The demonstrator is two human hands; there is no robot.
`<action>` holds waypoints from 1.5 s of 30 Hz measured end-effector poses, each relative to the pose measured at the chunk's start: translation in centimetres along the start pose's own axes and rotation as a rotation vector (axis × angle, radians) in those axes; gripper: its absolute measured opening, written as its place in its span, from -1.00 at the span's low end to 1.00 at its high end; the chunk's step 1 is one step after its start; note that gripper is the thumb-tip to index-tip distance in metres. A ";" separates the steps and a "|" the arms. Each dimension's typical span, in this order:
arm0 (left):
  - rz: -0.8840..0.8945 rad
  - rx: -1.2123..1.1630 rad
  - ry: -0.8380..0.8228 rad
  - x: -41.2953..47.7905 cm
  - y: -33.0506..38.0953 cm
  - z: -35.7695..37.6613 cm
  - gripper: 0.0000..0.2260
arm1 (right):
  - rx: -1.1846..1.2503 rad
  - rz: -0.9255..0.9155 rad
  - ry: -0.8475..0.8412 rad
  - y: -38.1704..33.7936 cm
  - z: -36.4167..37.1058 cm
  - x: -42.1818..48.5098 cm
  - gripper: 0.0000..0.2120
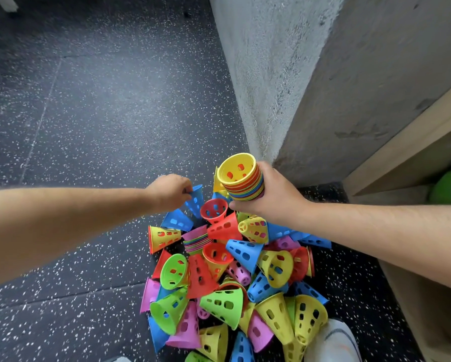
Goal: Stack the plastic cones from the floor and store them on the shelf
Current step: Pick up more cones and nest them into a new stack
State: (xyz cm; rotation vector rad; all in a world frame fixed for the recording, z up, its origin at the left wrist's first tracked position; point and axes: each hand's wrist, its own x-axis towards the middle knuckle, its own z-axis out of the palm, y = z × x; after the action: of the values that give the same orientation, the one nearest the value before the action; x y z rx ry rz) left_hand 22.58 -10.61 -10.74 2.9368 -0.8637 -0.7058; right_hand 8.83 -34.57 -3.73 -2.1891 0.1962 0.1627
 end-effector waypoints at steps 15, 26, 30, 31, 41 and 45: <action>0.428 -0.240 0.786 -8.8 2.9 -12.4 -0.90 | -0.004 -0.010 -0.020 -1.8 1.2 -0.4 -0.31; 0.494 -0.293 0.658 -13.9 2.8 -10.5 -0.60 | 0.082 -0.078 -0.077 -7.2 2.4 -1.1 -0.40; 0.112 -0.876 0.361 -14.5 2.9 -8.3 -0.21 | 0.174 -0.073 -0.084 -7.8 3.0 -0.2 -0.33; 0.061 -0.982 0.243 -14.5 2.9 -7.8 -0.14 | 0.211 -0.076 -0.090 -7.9 3.1 0.1 -0.31; 0.038 -1.260 0.256 -11.4 3.1 -5.4 -0.30 | 0.427 -0.083 -0.374 -8.5 3.0 3.3 -0.49; 0.020 -1.182 0.221 -11.1 1.2 -4.0 -0.25 | 0.417 -0.040 -0.253 -6.0 2.2 6.6 -0.30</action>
State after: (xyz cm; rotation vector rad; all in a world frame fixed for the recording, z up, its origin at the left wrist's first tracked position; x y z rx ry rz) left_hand 15.31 -6.41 -2.28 1.8735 -0.2612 -0.5702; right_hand 16.37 -29.83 -1.57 -1.7383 0.0374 0.3416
